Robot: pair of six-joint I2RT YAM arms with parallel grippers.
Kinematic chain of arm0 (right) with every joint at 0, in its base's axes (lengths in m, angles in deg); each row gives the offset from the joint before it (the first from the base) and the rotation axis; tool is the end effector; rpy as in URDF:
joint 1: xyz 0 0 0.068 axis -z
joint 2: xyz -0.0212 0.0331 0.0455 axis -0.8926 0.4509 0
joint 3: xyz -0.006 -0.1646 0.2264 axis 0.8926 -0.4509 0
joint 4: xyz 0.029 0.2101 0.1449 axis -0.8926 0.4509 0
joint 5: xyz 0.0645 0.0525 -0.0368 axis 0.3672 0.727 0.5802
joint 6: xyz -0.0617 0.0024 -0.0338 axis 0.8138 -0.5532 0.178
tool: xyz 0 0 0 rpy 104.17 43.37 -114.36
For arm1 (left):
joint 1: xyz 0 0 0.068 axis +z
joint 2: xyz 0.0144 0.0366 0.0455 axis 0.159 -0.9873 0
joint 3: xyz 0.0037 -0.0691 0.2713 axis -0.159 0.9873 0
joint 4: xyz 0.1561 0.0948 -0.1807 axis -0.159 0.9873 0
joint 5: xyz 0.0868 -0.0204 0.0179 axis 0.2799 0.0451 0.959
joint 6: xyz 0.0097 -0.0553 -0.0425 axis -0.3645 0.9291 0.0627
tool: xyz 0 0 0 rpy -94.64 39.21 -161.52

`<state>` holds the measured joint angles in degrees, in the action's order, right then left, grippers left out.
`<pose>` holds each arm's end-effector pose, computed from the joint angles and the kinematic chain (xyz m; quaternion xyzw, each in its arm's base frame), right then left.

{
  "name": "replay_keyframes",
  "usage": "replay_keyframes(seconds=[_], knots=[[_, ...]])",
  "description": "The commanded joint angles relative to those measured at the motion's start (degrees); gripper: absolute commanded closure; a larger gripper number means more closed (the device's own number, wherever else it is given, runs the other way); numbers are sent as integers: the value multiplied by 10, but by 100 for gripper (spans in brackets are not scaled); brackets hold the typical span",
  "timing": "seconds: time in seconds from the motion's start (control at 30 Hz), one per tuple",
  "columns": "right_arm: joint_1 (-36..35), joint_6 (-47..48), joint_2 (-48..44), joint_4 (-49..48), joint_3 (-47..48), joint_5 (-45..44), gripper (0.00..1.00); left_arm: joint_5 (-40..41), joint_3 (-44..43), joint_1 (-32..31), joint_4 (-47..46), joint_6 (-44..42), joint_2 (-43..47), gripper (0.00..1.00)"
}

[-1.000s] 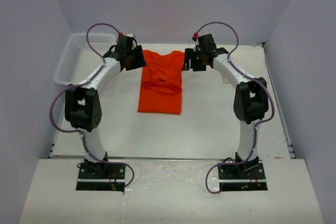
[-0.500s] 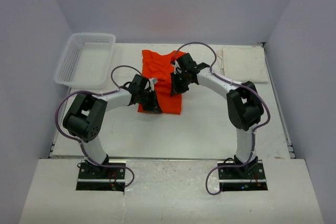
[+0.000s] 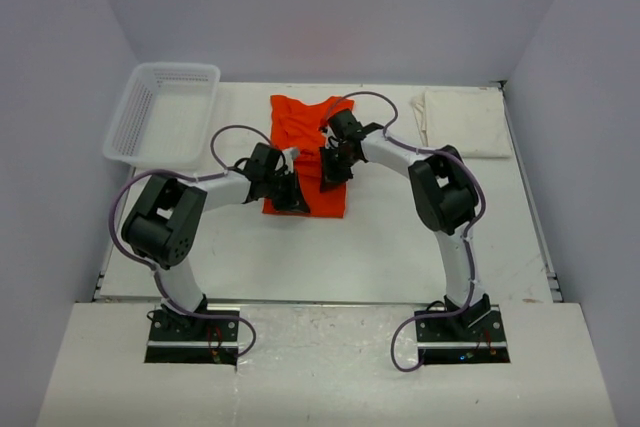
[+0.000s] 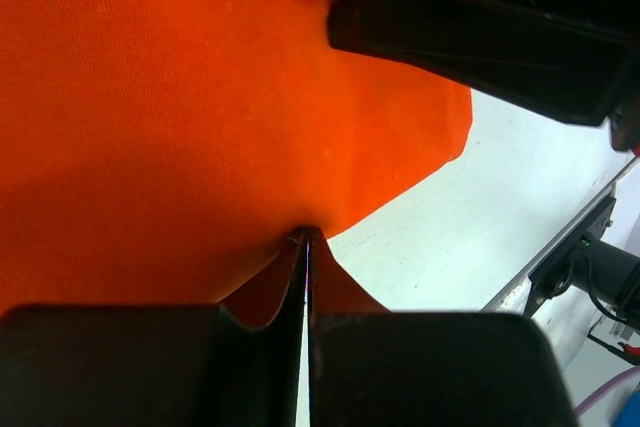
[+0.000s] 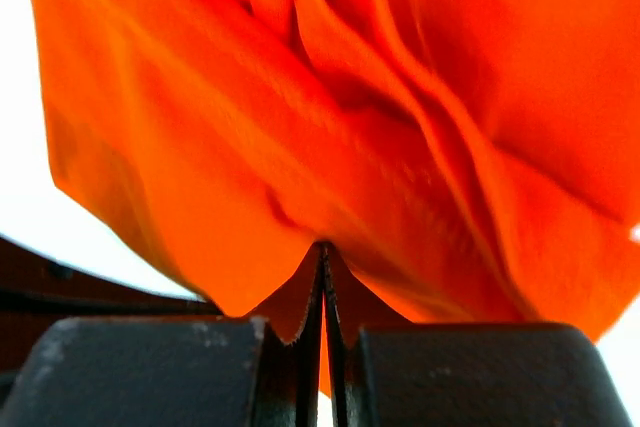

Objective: Fold and stack the t-shirts
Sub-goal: Fold the folded rectangular tshirt in 1/3 of the way

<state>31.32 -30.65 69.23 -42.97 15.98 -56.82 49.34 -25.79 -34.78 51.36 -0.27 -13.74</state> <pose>0.3878 0.2648 0.1439 -0.1171 0.9539 0.2530 0.1112 0.3046 -0.1761 0.1341 0.0002 0.9303 -0.3422 0.1322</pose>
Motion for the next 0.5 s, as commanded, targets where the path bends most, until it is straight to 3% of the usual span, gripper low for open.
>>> replay_keyframes(seconds=[0.0, 0.33, 0.43, 0.47], knots=[[-2, -5, 17, 8, 46, 2, 100, -13, 0, 2, -16, -8, 29, 100], [14, -13, 112, 80, 219, -31, 100, -9, 48, 2, -40, 0, -7, 100], [39, -22, 182, 124, 335, -14, 100, -20, 69, 2, -59, 6, -10, 100], [52, -20, 205, 138, 433, -13, 100, -23, 73, 2, -59, 7, -10, 100]])
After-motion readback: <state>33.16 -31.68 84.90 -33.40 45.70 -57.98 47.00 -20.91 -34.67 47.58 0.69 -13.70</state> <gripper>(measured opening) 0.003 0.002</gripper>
